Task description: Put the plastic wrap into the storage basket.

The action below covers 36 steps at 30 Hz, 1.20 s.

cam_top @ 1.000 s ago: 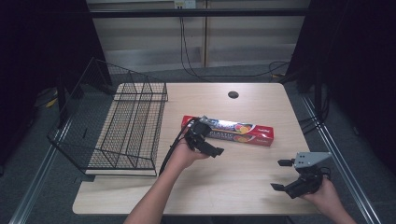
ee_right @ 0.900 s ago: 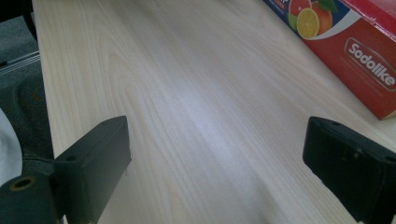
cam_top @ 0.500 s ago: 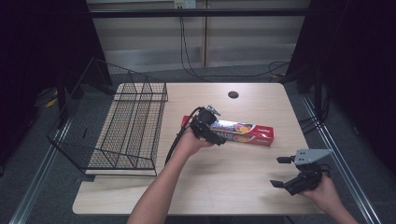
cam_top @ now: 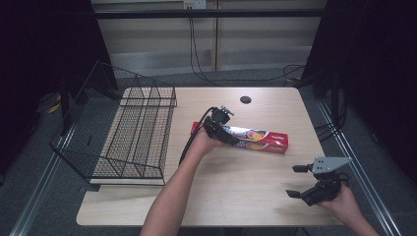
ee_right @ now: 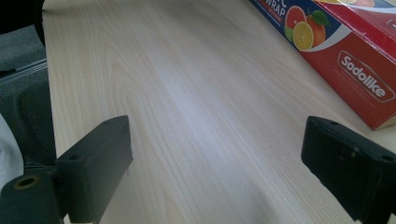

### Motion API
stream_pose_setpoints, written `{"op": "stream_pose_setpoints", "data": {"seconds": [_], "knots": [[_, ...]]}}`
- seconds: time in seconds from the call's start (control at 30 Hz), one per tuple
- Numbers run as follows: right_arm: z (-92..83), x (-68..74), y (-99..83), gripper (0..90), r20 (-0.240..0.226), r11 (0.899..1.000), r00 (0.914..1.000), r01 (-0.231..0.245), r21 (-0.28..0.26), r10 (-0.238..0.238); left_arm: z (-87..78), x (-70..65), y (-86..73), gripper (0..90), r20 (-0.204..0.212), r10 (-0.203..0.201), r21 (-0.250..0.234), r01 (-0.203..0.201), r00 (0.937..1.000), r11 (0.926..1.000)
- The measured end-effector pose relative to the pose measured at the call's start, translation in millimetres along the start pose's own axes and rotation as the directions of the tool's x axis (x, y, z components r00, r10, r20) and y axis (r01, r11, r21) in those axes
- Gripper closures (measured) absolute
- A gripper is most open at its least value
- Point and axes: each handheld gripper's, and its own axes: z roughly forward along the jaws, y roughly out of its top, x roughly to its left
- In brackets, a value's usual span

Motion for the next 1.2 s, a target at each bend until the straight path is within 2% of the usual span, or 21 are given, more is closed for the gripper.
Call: {"op": "stream_pose_setpoints", "data": {"seconds": [0.03,0.1,0.13,0.2,0.3,0.43,0.53,0.57,0.63,0.77,0.9,0.97,1.0,1.2], "knots": [[-0.5,-0.3,0.1,8.6,-0.001,1.0,1.0,-0.001,-0.004,0.001,0.6,0.6,0.5,4.7,0.011,-0.006,0.003,0.006,0.9999,1.0],[-1.2,-0.6,0.1,8.6,0.0,1.0,1.0,-0.005,-0.012,0.005,3.9,1.6,2.1,4.7,0.009,-0.001,0.017,0.0,1.0,0.9999],[-1.3,-0.9,0.0,8.7,0.0,1.0,1.0,-0.007,-0.014,0.007,5.6,2.5,2.8,4.5,0.001,0.015,0.009,-0.015,0.9999,0.9998],[-1.8,-1.7,-0.4,8.6,-0.002,1.0,0.9999,-0.011,-0.012,0.011,6.8,2.7,3.5,4.5,-0.003,0.012,0.007,-0.012,0.9999,0.9999],[-2.2,-1.7,-1.2,8.8,-0.003,1.0,0.9998,-0.02,-0.017,0.02,10.6,6.5,7.0,3.5,0.017,0.019,0.004,-0.019,0.9997,0.9998],[-2.1,-3.7,-1.4,8.9,-0.01,1.0,0.9997,-0.021,-0.014,0.021,12.6,8.2,9.0,3.3,0.015,0.033,0.007,-0.033,0.9993,0.9994],[-2.0,-3.9,-1.0,9.1,-0.013,1.0,0.9997,-0.02,-0.014,0.02,12.9,9.4,8.8,3.4,0.016,0.027,0.001,-0.027,0.9995,0.9996],[-1.9,-3.9,-0.8,9.3,-0.012,1.0,0.9996,-0.026,-0.017,0.025,13.1,10.0,8.6,3.4,0.01,0.045,0.005,-0.045,0.999,0.999],[-0.9,-4.8,-0.4,9.3,-0.017,0.999,0.9995,-0.027,-0.022,0.026,13.8,8.9,8.8,3.2,0.009,0.055,0.007,-0.055,0.9984,0.9984],[0.1,-5.2,0.4,9.5,-0.017,0.999,0.9994,-0.031,-0.019,0.03,15.4,8.3,9.1,2.5,-0.005,0.059,0.004,-0.059,0.9982,0.9982],[0.8,-5.2,0.3,10.1,-0.024,0.999,0.9991,-0.035,-0.015,0.034,17.5,7.6,10.8,1.6,-0.014,0.082,0.017,-0.081,0.9966,0.9965],[1.6,-5.6,0.4,10.2,-0.023,0.999,0.9991,-0.034,-0.009,0.034,17.5,9.7,11.7,2.1,-0.004,0.078,0.016,-0.078,0.997,0.9969],[1.9,-5.6,0.4,10.2,-0.023,0.999,0.9991,-0.036,-0.008,0.035,19.9,12.2,12.3,2.5,-0.005,0.047,0.018,-0.047,0.9989,0.9987],[0.2,-6.0,0.1,10.3,-0.027,0.999,0.999,-0.036,-0.012,0.036,23.8,9.5,12.6,2.5,-0.027,0.064,0.042,-0.062,0.9976,0.9972]]}}
